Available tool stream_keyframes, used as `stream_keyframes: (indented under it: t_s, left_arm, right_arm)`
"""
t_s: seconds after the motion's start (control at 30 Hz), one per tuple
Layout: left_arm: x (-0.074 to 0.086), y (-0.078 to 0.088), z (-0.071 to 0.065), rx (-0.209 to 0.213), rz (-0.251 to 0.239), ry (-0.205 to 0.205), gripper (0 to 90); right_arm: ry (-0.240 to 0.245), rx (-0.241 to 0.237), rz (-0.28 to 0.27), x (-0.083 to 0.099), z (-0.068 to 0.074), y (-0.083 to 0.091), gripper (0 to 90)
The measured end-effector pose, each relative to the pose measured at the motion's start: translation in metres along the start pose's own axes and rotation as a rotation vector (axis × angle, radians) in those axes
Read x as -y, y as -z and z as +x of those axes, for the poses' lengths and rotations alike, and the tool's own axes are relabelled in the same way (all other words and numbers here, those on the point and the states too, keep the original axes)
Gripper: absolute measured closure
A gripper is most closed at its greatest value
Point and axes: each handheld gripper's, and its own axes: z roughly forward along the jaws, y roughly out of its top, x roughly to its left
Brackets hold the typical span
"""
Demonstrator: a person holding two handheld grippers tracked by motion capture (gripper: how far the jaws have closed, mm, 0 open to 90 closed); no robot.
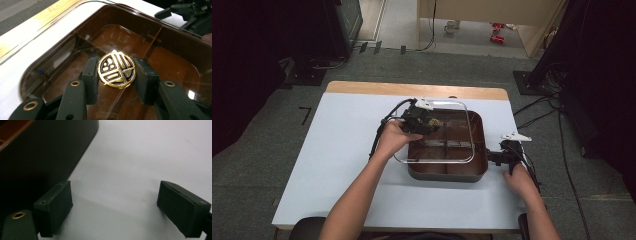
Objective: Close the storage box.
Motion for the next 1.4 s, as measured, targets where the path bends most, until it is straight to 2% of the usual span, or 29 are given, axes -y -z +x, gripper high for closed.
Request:
stream_keyframes:
  t_s: [0.07, 0.3, 0.47, 0.67, 0.73, 1.0, 1.17, 1.23, 1.4]
  left_arm:
    - [-0.002, -0.009, -0.004, 0.019, 0.014, -0.017, 59.3]
    - [-0.003, -0.027, -0.012, 0.046, 0.041, 0.002, 59.3]
    - [-0.004, -0.038, -0.020, 0.037, 0.057, -0.026, 59.3]
    - [-0.008, -0.044, -0.027, 0.046, 0.058, -0.032, 59.3]
    - [-0.008, -0.046, -0.031, 0.028, 0.079, -0.049, 59.2]
    - [-0.005, -0.045, -0.028, 0.050, 0.058, -0.025, 59.1]
    - [-0.005, -0.045, -0.025, 0.074, 0.058, 0.005, 58.9]
    - [-0.005, -0.044, -0.025, 0.072, 0.055, 0.003, 58.3]
    - [-0.006, -0.039, -0.022, 0.088, 0.029, 0.019, 57.0]
  right_arm:
    - [0.000, 0.000, 0.000, 0.000, 0.000, 0.000, 12.4]
    - [-0.002, 0.000, -0.001, 0.000, 0.000, 0.000, 12.4]
    - [0.001, 0.000, 0.000, 0.000, 0.000, 0.000, 12.4]
    - [-0.001, 0.000, -0.001, 0.000, 0.000, 0.000, 12.3]
    - [-0.001, 0.000, -0.001, 0.000, 0.000, 0.000, 12.4]
    - [0.000, 0.000, -0.002, 0.000, 0.000, 0.000, 12.4]
    - [-0.001, 0.000, -0.001, 0.000, 0.000, 0.000, 12.4]
    - [-0.001, 0.000, -0.001, 0.000, 0.000, 0.000, 12.4]
    - [-0.002, -0.001, -0.001, 0.000, 0.000, 0.000, 12.4]
